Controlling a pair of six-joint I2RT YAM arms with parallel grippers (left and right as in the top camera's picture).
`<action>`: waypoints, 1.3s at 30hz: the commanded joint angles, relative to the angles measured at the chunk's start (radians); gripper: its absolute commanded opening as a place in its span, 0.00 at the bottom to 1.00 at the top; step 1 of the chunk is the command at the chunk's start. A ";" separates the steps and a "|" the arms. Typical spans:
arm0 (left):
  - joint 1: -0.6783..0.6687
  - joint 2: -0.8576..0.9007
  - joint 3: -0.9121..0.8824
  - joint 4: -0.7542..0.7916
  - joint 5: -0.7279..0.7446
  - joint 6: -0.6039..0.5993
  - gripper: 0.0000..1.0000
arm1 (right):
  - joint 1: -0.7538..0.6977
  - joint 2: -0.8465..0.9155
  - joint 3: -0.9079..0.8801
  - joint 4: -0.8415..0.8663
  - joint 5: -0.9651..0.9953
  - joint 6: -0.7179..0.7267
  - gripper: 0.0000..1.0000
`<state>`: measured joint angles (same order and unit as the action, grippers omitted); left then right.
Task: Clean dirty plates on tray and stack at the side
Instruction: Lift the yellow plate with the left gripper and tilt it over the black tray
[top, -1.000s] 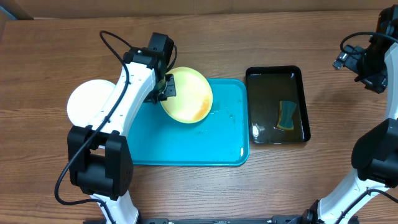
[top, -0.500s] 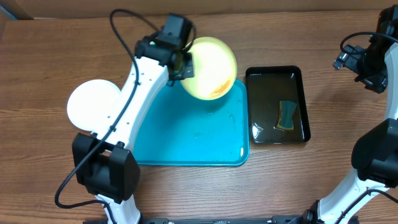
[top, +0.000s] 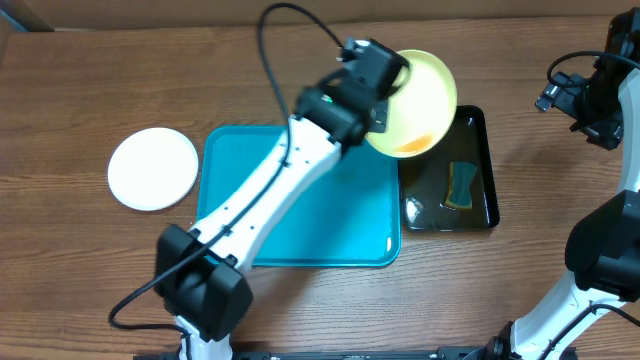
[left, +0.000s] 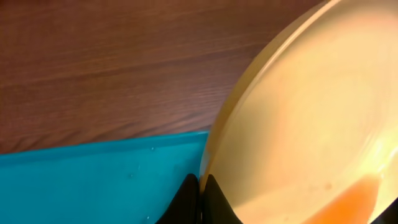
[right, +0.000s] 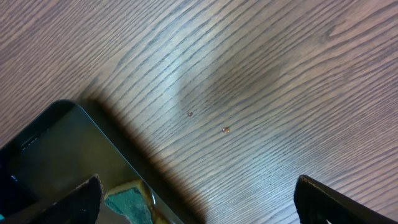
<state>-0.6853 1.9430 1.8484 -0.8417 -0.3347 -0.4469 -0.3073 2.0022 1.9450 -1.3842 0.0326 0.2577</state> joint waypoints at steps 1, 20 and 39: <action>-0.053 0.053 0.024 0.025 -0.196 -0.019 0.04 | -0.003 -0.010 0.019 0.003 0.003 -0.002 1.00; -0.311 0.097 0.023 0.354 -0.756 0.653 0.04 | -0.003 -0.010 0.019 0.003 0.003 -0.002 1.00; -0.342 0.097 0.023 0.497 -0.837 0.674 0.04 | -0.003 -0.010 0.019 0.003 0.003 -0.002 1.00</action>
<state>-1.0218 2.0296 1.8488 -0.3504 -1.1843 0.3031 -0.3073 2.0022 1.9450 -1.3842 0.0330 0.2573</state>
